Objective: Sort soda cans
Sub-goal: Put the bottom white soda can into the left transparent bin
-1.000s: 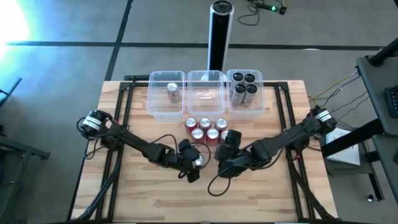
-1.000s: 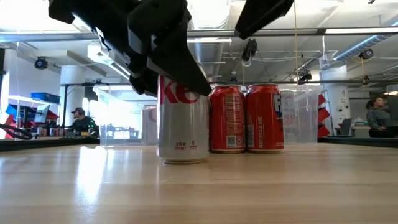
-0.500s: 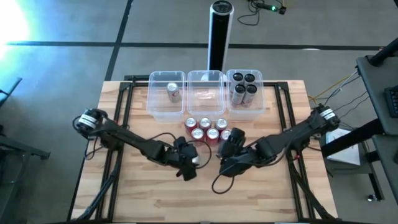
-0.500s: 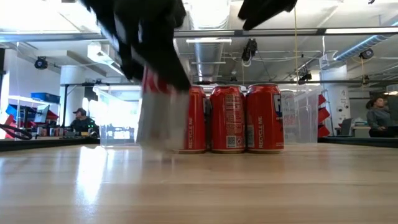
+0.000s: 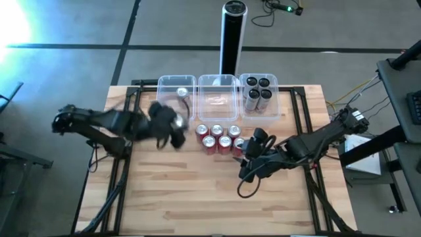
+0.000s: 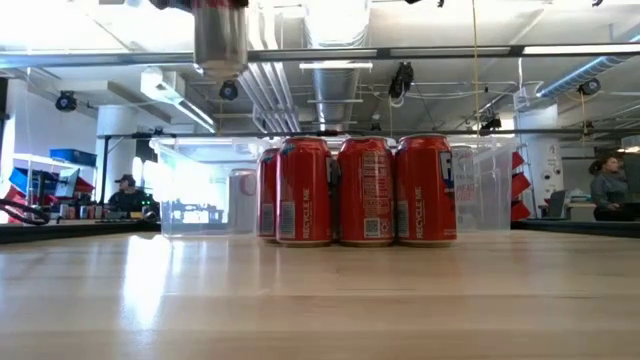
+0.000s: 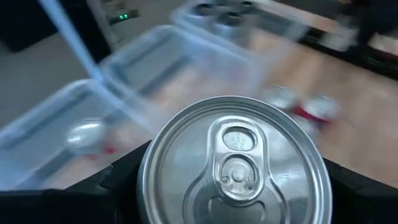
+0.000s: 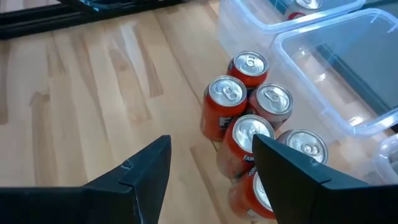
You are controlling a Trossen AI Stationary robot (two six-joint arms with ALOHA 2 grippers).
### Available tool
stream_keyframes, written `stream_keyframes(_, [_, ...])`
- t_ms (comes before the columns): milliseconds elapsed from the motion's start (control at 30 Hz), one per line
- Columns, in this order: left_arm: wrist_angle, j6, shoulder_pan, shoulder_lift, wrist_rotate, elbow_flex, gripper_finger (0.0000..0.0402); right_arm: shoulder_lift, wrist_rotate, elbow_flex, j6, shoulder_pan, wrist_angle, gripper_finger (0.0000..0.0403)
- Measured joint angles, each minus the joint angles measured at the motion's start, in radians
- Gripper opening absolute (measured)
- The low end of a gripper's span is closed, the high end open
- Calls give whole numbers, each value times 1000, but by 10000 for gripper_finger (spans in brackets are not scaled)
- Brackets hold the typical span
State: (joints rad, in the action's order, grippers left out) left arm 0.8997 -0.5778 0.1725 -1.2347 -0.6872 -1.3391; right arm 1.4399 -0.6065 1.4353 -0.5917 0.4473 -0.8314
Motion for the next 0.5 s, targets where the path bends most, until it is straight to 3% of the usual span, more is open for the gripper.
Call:
stream_keyframes(233, [-3,184,-329,10,42,44,283,32,3,0,-23,0,3,220])
stream_keyframes(400, [-13,203,-512,-82,261,56,283,52,12,0,-58,12,2,220])
stream_keyframes(500, [-13,222,-565,-134,262,44,283,61,13,0,-78,25,2,221])
